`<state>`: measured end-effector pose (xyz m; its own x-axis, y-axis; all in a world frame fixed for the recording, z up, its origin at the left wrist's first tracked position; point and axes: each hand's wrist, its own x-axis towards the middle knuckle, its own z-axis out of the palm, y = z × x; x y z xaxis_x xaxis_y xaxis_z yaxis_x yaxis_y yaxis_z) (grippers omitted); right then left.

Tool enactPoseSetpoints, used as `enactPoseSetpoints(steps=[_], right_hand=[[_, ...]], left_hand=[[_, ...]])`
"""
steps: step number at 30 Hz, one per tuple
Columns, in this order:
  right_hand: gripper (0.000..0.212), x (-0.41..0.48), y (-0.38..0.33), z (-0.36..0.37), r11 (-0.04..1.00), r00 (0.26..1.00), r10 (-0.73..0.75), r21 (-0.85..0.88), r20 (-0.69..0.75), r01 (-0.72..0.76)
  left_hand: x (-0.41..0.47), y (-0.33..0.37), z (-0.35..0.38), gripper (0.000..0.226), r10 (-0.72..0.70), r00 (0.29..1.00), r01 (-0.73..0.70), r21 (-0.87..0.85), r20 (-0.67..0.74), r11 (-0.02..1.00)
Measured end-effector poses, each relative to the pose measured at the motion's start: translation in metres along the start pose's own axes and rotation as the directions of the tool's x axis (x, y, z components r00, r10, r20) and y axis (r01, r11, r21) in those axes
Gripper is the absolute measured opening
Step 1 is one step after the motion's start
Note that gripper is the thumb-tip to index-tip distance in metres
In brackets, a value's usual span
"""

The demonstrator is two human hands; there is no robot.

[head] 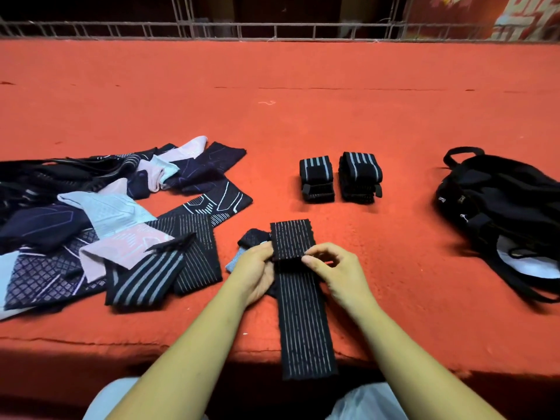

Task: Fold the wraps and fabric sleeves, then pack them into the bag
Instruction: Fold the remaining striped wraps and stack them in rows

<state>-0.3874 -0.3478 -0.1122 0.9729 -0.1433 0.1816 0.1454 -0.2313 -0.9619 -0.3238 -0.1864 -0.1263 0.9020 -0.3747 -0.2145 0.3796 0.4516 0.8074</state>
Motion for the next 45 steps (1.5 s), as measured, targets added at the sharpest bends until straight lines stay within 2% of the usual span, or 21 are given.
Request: enactPoseSetpoints(steps=[3, 8, 10, 14, 20, 24, 25, 26, 28, 30, 31, 33, 37, 39, 42, 45], right_hand=[[0.011, -0.006, 0.008, 0.001, 1.0, 1.0, 0.01, -0.022, 0.015, -0.009], [0.01, -0.008, 0.013, 0.0, 1.0, 0.999, -0.012, -0.018, 0.03, 0.012], [0.011, -0.009, 0.015, 0.0, 0.999, 0.998, -0.041, -0.03, 0.037, 0.043], [0.011, -0.011, 0.02, 0.001, 0.994, 0.997, -0.065, -0.081, 0.05, 0.068], [0.015, -0.008, 0.015, -0.004, 0.993, 0.995, 0.063, -0.104, 0.081, -0.055], [0.04, 0.012, 0.001, -0.016, 0.979, 0.977, 0.201, 0.056, -0.077, -0.197], [0.046, 0.018, -0.005, -0.018, 0.971, 0.969, 0.232, 0.083, -0.079, -0.226], [0.048, 0.025, -0.01, -0.02, 0.963, 0.965, 0.255, 0.104, -0.054, -0.248], [0.037, 0.033, -0.024, -0.021, 0.952, 0.962, 0.272, 0.133, 0.033, -0.274], [0.014, 0.038, -0.036, -0.023, 0.971, 0.97, 0.23, 0.047, 0.08, -0.234], [0.01, 0.04, -0.042, -0.023, 0.979, 0.975, 0.203, 0.008, 0.089, -0.205], [0.016, 0.045, -0.05, -0.024, 0.987, 0.983, 0.159, -0.008, 0.089, -0.159], [0.008, 0.05, -0.066, -0.025, 0.992, 0.995, 0.091, 0.087, 0.044, -0.095], [0.013, 0.05, -0.072, -0.027, 0.992, 0.998, 0.057, 0.114, 0.008, -0.057], [0.013, 0.044, -0.075, -0.032, 0.996, 1.0, -0.001, 0.089, -0.03, 0.003], [0.01, 0.036, -0.069, -0.032, 0.994, 0.998, -0.02, 0.104, -0.052, 0.025]], left_hand=[[0.0, -0.002, -0.003, 0.028, -0.002, 0.999, 0.0, -0.05, -0.035, 0.999], [-0.001, -0.002, 0.0, 0.039, -0.033, 0.997, 0.022, -0.159, -0.066, 0.987], [-0.003, -0.001, 0.0, 0.04, -0.029, 0.998, 0.022, -0.127, -0.052, 0.992], [-0.006, -0.004, -0.003, 0.018, 0.007, 1.0, -0.006, 0.056, -0.017, 0.998], [-0.007, -0.008, -0.005, 0.021, 0.068, 0.998, -0.068, 0.15, 0.007, 0.986], [-0.012, -0.007, -0.001, 0.025, 0.088, 0.995, -0.095, 0.214, 0.044, 0.972], [-0.014, -0.006, 0.0, 0.025, 0.09, 0.993, -0.104, 0.233, 0.07, 0.967], [-0.017, -0.005, 0.001, 0.026, 0.089, 0.992, -0.11, 0.249, 0.094, 0.962], [-0.022, -0.003, 0.002, 0.028, 0.073, 0.989, -0.106, 0.274, 0.128, 0.956], [-0.025, -0.003, 0.002, 0.031, 0.062, 0.986, -0.105, 0.278, 0.157, 0.955], [-0.026, -0.003, 0.002, 0.033, 0.06, 0.984, -0.105, 0.274, 0.166, 0.956], [-0.029, -0.001, 0.003, 0.031, 0.036, 0.988, -0.075, 0.272, 0.147, 0.959], [-0.032, 0.001, 0.005, 0.021, -0.087, 0.989, 0.047, 0.304, 0.119, 0.951], [-0.031, 0.002, 0.005, 0.029, -0.125, 0.986, 0.09, 0.282, 0.111, 0.955], [-0.028, 0.004, 0.011, 0.045, -0.15, 0.988, 0.142, 0.213, 0.023, 0.967], [-0.023, 0.006, 0.02, 0.042, -0.2, 0.977, 0.208, 0.114, -0.072, 0.972]])
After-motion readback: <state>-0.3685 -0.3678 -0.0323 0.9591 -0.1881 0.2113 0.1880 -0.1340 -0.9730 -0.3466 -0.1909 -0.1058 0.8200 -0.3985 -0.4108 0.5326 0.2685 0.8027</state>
